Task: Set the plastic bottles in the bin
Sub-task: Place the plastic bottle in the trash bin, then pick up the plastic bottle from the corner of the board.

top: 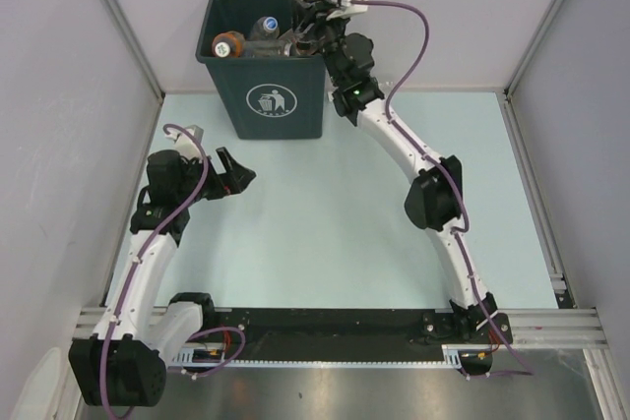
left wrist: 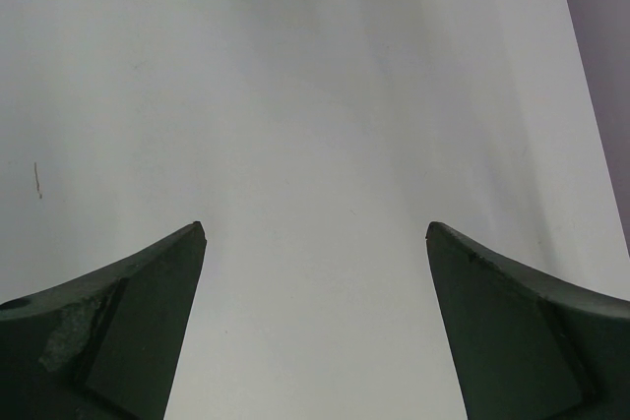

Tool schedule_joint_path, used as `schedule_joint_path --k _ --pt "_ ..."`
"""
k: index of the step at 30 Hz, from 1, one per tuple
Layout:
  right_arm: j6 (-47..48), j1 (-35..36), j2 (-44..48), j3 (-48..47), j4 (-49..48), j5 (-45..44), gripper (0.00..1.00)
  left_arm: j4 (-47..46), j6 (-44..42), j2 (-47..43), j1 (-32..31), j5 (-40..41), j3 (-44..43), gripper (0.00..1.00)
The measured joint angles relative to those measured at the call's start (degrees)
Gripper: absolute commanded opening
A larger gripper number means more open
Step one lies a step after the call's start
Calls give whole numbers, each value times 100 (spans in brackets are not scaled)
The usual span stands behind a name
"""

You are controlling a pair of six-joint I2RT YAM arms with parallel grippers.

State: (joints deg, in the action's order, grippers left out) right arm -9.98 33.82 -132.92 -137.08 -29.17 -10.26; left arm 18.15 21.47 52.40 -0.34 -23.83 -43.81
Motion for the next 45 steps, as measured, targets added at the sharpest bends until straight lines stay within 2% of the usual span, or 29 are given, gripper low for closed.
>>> schedule_joint_path --k 3,4,7,14,19,25,31,39,45 --pt "109 33 -433 -415 81 -46 57 -2 7 37 0 -50 0 100" --pt "136 31 -564 -542 140 -66 71 -2 7 48 0 -57 2 100" --pt "212 0 -769 -688 238 -129 99 -2 7 66 0 -63 2 100" --pt "424 -39 -774 -684 275 -299 100 -4 9 98 0 -92 2 100" --pt "516 -35 -468 -221 221 -415 100 -4 9 98 0 -101 2 100" --pt "573 -35 317 636 13 -562 100 -4 11 98 0 -101 2 100" --pt "511 -120 1419 2006 -400 -911 100 -11 11 87 0 -101 59 100" --pt "-551 -868 2417 3530 -142 -1217 100 -9 15 79 0 -101 76 100" --pt "-1530 -1423 2503 3720 1080 -1268 100 -15 55 79 0 -98 92 100"
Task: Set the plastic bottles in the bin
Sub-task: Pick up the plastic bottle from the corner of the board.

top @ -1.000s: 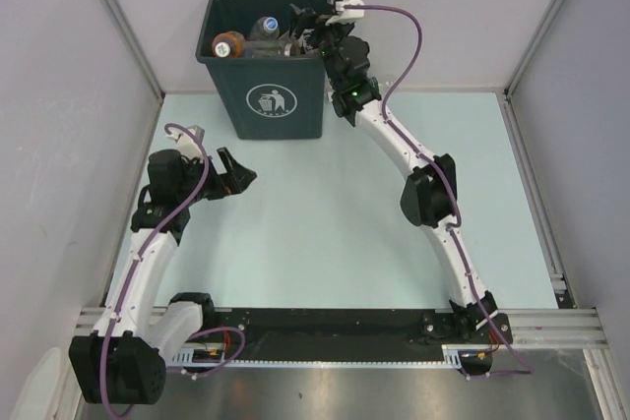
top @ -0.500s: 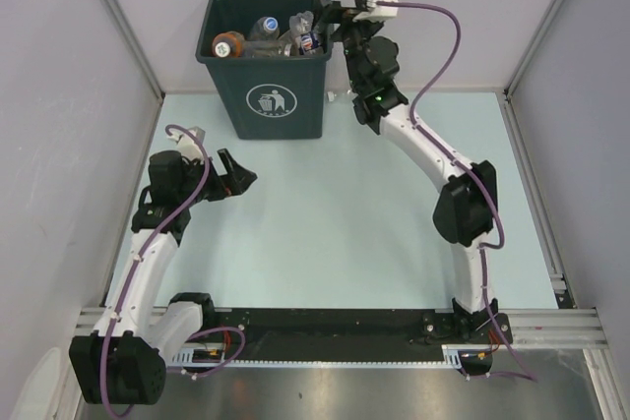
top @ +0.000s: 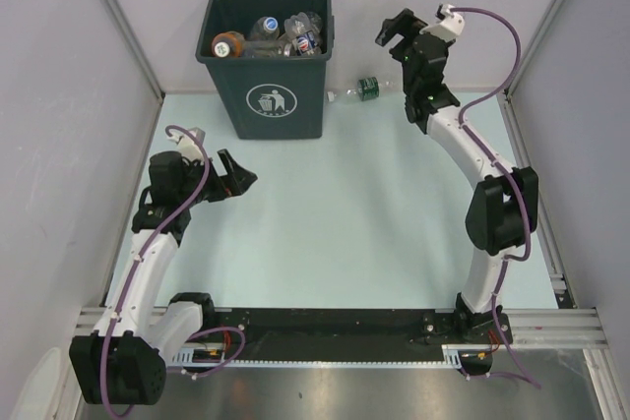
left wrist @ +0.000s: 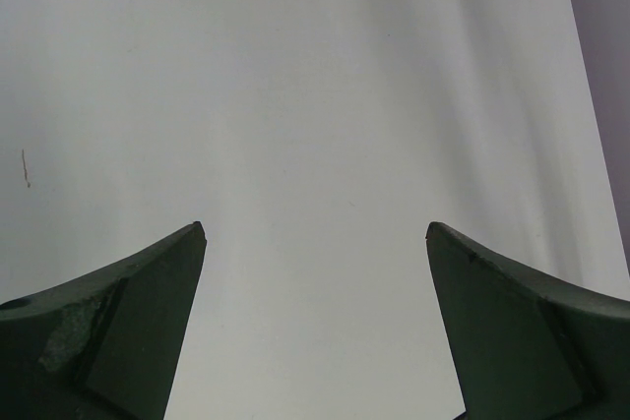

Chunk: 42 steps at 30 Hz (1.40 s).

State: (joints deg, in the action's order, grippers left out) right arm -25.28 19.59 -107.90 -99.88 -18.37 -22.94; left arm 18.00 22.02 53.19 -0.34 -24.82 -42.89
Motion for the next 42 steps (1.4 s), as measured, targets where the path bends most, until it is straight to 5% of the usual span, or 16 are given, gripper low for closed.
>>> schedule_joint_path --k 11,23,42 --pt "-1609 -520 -846 -592 1596 835 99 -48 17 22 0 -22 15 100" --pt "-3069 -824 -2415 -608 1276 1827 100 -299 138 175 0 -341 164 100" --pt "-4131 -807 -4531 -2391 658 1886 100 -413 155 372 0 -562 229 100"
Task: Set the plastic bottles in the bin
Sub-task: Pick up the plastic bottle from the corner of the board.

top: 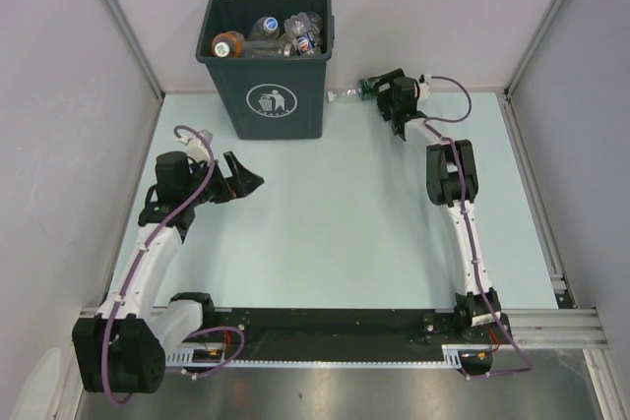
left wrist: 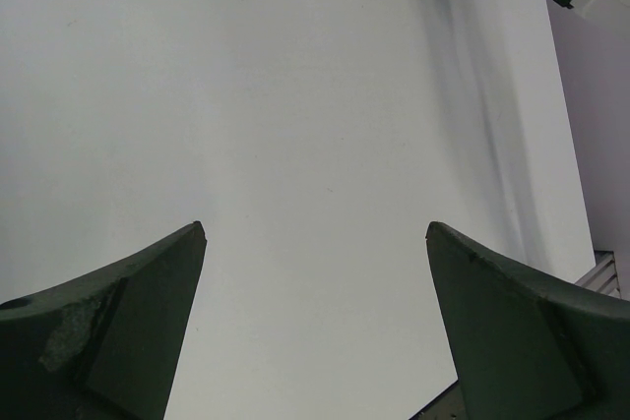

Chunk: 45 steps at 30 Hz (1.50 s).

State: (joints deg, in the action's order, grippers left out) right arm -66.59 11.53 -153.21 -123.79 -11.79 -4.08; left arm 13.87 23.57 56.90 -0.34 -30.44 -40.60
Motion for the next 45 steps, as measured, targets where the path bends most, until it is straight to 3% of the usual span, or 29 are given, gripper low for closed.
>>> schedule_joint_path --k 15,29,32,36,42,45 --pt "28 87 -960 -1495 70 -603 100 -2 37 11 0 7 35 100" --pt "317 129 -1587 -1993 -1178 -748 96 2 37 11 0 33 37 100" --pt "527 149 -1604 -2002 -1237 -756 89 2 35 13 0 35 37 100" --pt "715 164 -1631 -2015 -1233 -796 68 2 35 31 0 39 37 100" --pt "820 175 -1652 -1993 -1233 -848 44 7 35 50 0 79 37 100" --pt "809 175 -1517 -1622 -1482 -881 41 13 35 48 0 94 37 100"
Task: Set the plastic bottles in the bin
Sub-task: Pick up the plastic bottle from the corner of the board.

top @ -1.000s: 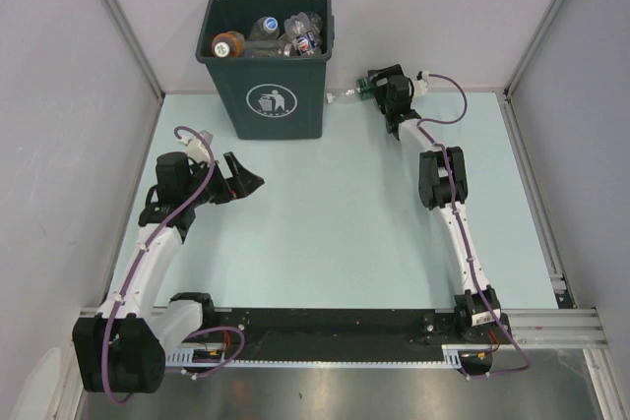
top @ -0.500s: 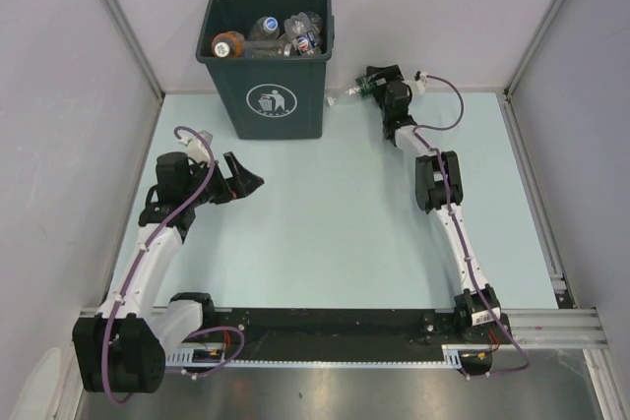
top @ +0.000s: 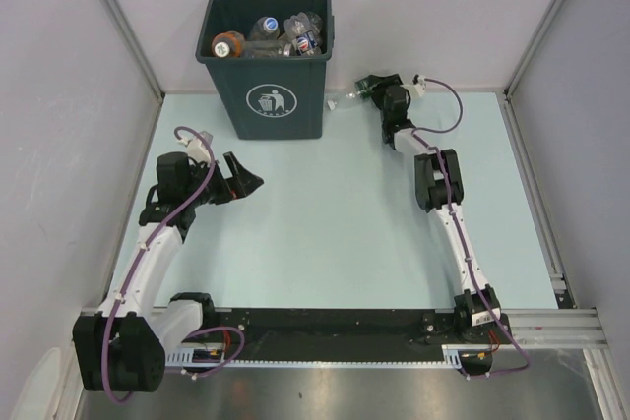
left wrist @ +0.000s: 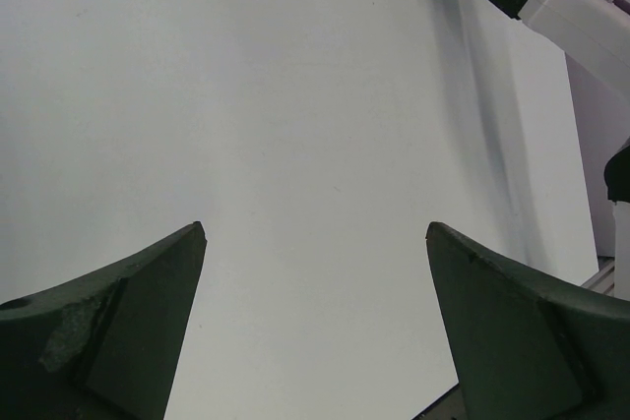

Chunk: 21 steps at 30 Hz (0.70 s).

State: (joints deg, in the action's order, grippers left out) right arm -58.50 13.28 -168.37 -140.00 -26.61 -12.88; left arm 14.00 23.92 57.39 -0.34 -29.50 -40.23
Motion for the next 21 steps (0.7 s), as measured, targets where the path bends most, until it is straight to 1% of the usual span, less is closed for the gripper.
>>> schedule_joint_path --k 3,10,15,18,21 --pt "11 0 393 660 -205 -26 38 9 0 0 0 39 0 100" --pt "417 -2 1633 2186 -544 -50 37 15 0 -2 0 44 0 100" --pt "1021 17 3274 3663 -516 -17 35 -7 7 -111 0 33 0 100" --pt "1609 116 4642 4618 -387 -28 34 -70 55 -262 0 -57 0 100" --pt "2092 275 5790 5115 -26 -28 34 -151 125 -433 -37 -179 0 100"
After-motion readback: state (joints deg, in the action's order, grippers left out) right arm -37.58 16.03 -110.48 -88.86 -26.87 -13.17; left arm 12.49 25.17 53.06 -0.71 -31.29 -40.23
